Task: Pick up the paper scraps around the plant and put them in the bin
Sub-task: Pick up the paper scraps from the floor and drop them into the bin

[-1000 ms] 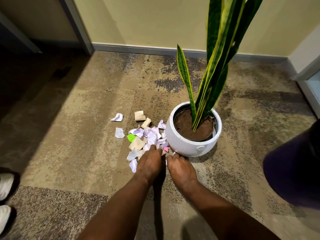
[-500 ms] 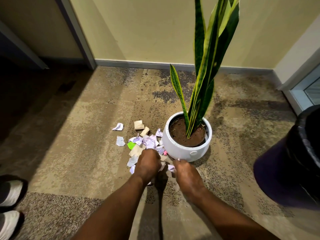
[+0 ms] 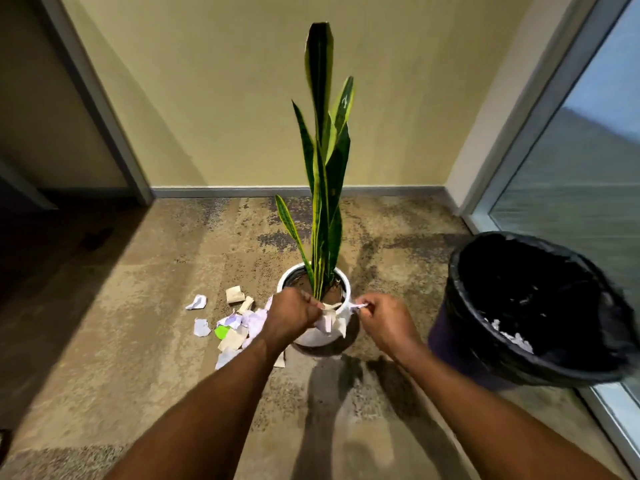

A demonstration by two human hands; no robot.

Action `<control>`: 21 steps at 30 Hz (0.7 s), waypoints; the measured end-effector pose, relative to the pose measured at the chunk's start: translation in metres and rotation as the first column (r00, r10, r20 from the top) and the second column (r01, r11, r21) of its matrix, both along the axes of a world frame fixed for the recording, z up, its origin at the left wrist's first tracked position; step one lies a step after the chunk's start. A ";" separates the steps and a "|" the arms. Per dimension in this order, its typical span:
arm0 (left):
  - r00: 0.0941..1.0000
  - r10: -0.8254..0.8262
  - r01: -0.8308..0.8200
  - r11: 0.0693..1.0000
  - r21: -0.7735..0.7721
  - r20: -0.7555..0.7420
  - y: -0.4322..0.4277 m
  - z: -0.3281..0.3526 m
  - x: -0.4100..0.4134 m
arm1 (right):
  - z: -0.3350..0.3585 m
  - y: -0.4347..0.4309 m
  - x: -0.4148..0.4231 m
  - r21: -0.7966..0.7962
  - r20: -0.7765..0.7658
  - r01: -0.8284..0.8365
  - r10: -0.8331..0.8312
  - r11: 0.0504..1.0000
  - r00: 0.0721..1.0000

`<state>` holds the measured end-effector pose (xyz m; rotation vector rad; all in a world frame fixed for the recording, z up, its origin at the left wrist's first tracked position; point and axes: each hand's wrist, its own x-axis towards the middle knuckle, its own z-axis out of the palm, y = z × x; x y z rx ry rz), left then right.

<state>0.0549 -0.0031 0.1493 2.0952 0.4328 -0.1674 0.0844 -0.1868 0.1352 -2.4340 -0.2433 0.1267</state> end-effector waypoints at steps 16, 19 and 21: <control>0.944 -0.159 0.183 0.982 -0.056 0.288 -0.172 0.119 0.069 | 0.132 -0.170 0.048 0.040 0.174 0.384 -0.385 0.922 0.906; 0.934 -0.189 0.218 0.974 -0.064 0.305 -0.209 0.119 0.077 | 0.134 -0.200 0.051 0.035 0.137 0.452 -0.452 0.891 0.881; 0.925 -0.230 0.252 0.967 -0.035 0.304 -0.229 0.115 0.080 | 0.133 -0.216 0.051 0.017 0.118 0.494 -0.492 0.869 0.862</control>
